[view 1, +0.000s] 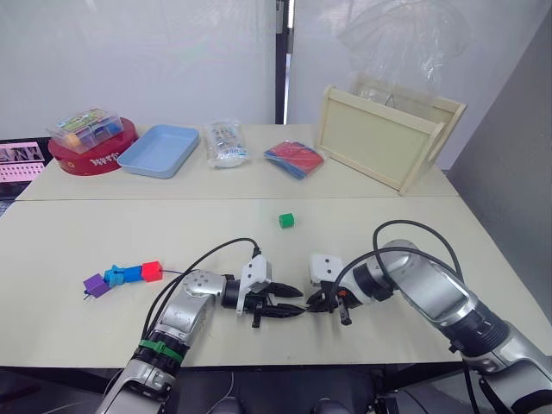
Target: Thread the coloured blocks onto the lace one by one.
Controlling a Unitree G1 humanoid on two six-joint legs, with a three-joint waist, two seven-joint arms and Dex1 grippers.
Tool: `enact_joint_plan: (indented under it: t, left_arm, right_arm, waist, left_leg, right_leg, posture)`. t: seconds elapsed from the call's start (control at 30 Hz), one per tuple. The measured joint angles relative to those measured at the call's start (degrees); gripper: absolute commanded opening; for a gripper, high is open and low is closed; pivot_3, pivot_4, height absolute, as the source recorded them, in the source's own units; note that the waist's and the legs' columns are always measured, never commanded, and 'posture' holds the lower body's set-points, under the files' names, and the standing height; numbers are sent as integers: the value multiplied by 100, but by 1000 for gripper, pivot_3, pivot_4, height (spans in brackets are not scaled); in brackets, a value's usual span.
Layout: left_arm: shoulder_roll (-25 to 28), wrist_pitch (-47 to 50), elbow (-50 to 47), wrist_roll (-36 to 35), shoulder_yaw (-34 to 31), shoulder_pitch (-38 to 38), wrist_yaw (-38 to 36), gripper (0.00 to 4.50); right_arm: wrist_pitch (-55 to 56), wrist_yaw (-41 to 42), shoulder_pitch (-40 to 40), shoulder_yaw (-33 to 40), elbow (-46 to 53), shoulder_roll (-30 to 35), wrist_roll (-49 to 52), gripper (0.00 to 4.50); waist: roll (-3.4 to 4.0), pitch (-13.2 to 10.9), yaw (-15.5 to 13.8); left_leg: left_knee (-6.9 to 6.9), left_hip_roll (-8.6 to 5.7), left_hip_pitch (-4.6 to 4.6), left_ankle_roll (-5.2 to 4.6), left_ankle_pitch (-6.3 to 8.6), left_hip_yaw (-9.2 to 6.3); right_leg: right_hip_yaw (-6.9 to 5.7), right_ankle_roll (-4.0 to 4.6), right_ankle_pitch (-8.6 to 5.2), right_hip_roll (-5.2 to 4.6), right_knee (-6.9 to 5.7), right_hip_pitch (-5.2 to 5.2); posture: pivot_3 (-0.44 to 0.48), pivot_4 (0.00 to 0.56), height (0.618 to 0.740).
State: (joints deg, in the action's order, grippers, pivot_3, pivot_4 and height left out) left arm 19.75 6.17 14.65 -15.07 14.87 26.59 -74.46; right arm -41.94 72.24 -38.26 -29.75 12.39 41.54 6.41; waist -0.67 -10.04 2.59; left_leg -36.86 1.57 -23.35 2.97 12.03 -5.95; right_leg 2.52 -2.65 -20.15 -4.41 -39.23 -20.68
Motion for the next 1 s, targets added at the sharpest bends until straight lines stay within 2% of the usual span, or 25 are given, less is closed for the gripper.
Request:
enact_joint_plan:
  t: [0.07, 0.47, 0.67, 1.0]
  left_arm:
    - [3, -3, 31, 0, 0, 0, -9, 63]
    - [1, -44, 42, 3, 1, 1, -18, 19]
    - [42, -48, 42, 3, 10, 1, -107, 1939]
    - [41, -57, 43, 52, 11, 1, -89, 1939]
  right_arm:
    - [0, -6, 0, 0, 0, 4, -2, 0]
    - [-13, -24, 0, 0, -3, 4, 6, 0]
    - [-57, -22, 0, 0, -3, 9, 49, 0]
    - [-97, -28, 0, 0, -3, 9, 53, 0]
  waist:
    - [0, 0, 0]
    - [0, 0, -1]
    - [0, 0, -1]
    - [0, 0, -2]
  left_leg:
    - [0, 0, 0, 0, 0, 0]
    - [0, 0, 0, 0, 0, 0]
    - [0, 0, 0, 0, 0, 0]
    - [0, 0, 0, 0, 0, 0]
  right_leg:
    - [0, 0, 0, 0, 1, 0]
    - [0, 0, 0, 0, 1, 0]
    - [0, 0, 0, 0, 1, 0]
    - [0, 0, 0, 0, 1, 0]
  posture:
    - [0, 150, 740]
    - [0, 150, 740]
    - [0, 150, 740]
    - [0, 150, 740]
